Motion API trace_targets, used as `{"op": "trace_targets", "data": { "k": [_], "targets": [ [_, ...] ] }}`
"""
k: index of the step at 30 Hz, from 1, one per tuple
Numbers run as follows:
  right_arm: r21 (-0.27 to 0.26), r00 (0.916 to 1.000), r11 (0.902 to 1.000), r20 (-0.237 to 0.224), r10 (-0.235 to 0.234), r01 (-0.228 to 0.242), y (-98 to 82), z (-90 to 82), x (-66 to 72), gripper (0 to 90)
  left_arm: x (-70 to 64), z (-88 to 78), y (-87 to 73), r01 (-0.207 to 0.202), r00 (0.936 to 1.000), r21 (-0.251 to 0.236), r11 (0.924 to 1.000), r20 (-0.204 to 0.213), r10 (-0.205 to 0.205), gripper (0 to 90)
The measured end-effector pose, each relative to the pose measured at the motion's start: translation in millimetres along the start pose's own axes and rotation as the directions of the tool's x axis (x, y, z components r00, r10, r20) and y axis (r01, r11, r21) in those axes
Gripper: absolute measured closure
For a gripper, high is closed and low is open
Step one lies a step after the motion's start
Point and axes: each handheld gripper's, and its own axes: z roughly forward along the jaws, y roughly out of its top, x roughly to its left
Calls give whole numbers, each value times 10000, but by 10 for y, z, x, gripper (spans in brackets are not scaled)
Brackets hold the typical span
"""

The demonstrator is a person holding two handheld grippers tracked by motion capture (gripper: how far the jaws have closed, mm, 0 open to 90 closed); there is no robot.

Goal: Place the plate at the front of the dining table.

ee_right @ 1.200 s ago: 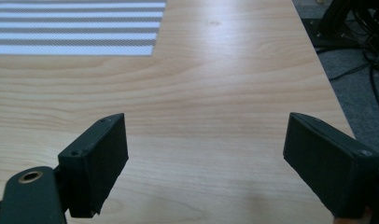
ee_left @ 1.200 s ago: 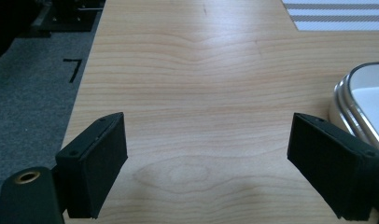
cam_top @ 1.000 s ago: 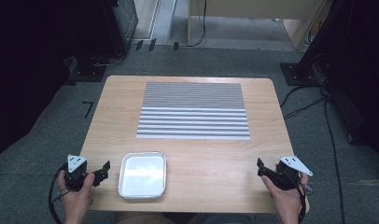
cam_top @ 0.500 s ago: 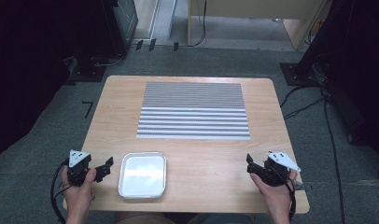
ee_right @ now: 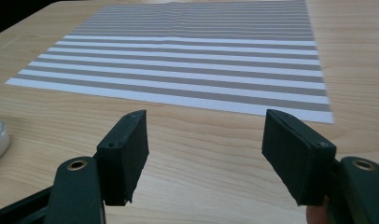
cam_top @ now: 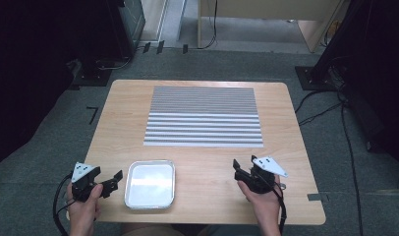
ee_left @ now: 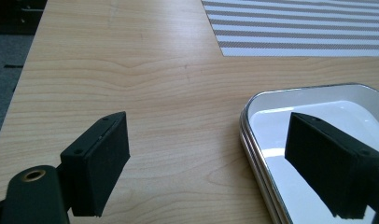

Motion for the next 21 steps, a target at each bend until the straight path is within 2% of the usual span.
{"op": "trace_targets", "data": {
  "k": [1,3,8,10,11,12,13,14,15,16,17,19,20,21],
  "targets": [
    [-51,9999,10000,-121,64,-65,5,32,80,325,-15,11,1,-57,10000,97,9999,50,56,140],
    [-74,9998,9999,-178,74,-75,6,47,119,328,-26,17,3,-42,10000,164,9999,81,41,140],
    [-85,9975,9997,-668,217,-223,-5,128,327,398,-80,22,11,-120,9984,186,9998,561,109,156],
    [-69,9970,9997,-744,209,-214,-7,137,363,414,-92,25,13,-157,9983,246,9996,571,143,179],
    [-70,9962,9998,-852,197,-204,-11,149,398,427,-102,30,15,-146,9984,284,9995,549,130,226],
    [-6,9946,9998,-1013,214,-215,-13,175,476,463,-110,37,15,-75,9974,352,9994,720,49,254],
    [-6,9946,9998,-1013,214,-215,-13,175,476,463,-110,37,15,-75,9974,352,9994,720,49,265],
    [-8,9919,9994,-1226,330,-334,-17,194,536,503,-106,34,19,47,9955,359,9993,939,-81,306],
    [-11,9909,9993,-1295,378,-383,-19,201,560,520,-106,34,19,47,9955,359,9993,939,-81,346],
    [21,9894,9991,-1391,426,-428,-23,210,592,534,-88,24,23,203,9917,322,9993,1260,-242,380],
    [21,9894,9991,-1391,426,-428,-23,210,592,534,-88,24,23,203,9917,322,9993,1260,-242,417],
    [48,9860,9990,-1603,448,-446,-35,233,665,555,-62,16,28,383,9846,338,9987,1694,-435,451],
    [137,9812,9988,-1870,483,-465,-50,256,744,570,-36,18,33,545,9754,424,9976,2114,-622,483],
    [137,9812,9988,-1870,483,-465,-50,256,744,570,-36,18,33,545,9754,424,9976,2114,-622,500]
  ]
}}
